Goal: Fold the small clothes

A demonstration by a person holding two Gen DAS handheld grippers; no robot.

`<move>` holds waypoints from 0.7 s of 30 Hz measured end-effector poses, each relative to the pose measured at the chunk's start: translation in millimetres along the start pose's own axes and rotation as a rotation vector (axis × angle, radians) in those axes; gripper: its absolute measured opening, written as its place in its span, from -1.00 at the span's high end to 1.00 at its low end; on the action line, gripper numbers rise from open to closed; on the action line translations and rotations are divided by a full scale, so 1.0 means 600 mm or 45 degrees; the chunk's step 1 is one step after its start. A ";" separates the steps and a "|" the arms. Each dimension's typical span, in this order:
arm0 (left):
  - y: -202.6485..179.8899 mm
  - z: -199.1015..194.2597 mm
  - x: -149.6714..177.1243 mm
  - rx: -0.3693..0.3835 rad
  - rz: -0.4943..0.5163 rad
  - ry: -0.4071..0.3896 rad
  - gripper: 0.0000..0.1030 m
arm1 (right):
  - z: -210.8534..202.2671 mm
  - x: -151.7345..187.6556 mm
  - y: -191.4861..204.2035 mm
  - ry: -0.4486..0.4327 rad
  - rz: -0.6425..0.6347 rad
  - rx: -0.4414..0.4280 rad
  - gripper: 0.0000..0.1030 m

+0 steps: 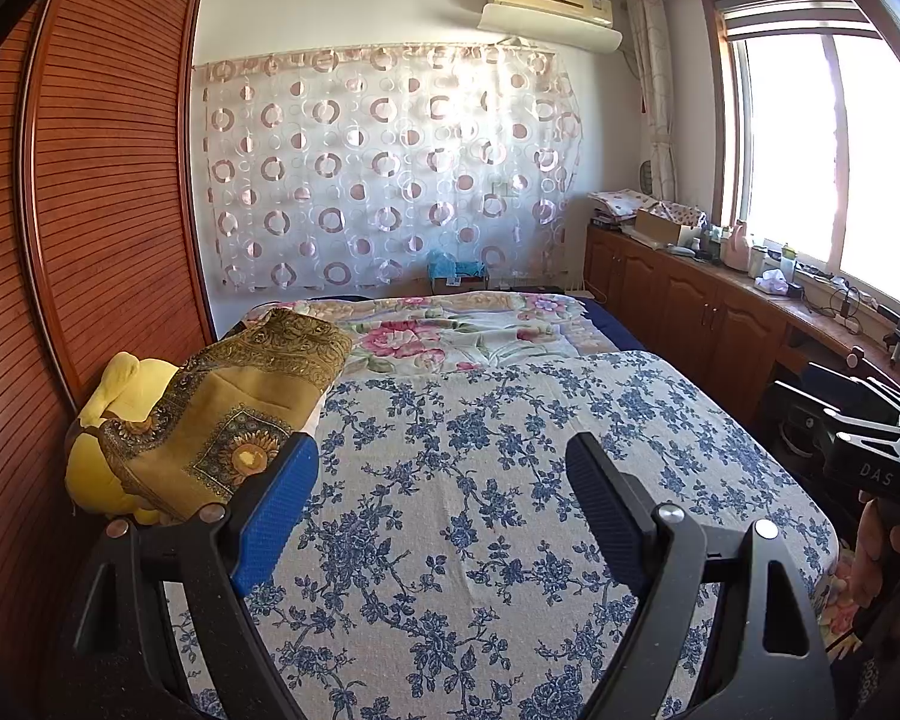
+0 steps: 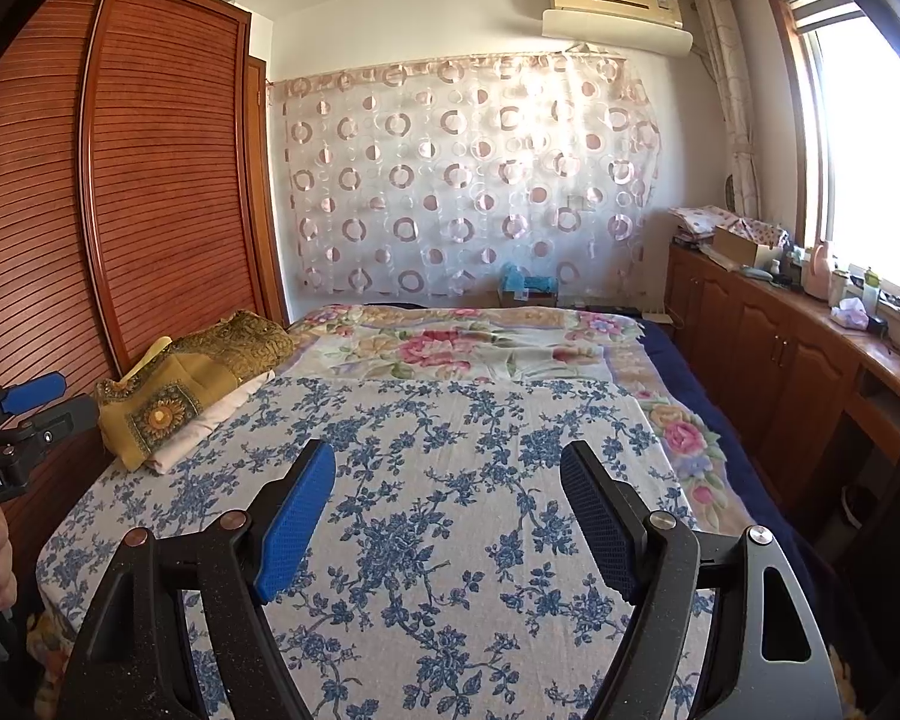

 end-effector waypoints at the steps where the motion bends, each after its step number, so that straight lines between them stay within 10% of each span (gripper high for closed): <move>1: -0.001 0.000 0.000 -0.001 0.000 -0.001 -0.65 | 0.000 0.000 -0.001 0.000 0.000 -0.001 -0.54; 21: -0.005 -0.001 -0.003 0.004 0.005 -0.004 -0.65 | -0.004 0.001 -0.008 -0.005 -0.005 0.004 -0.54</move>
Point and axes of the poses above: each gripper's, at about its wrist camera, not at the fingertips, and z roughly the way its jaws point, y to its left, x to its underside, the point moved 2 cm from there along z, roughly the way its jaws point, and after that the axes turned 5 degrees about -y, right-handed, at the moved point
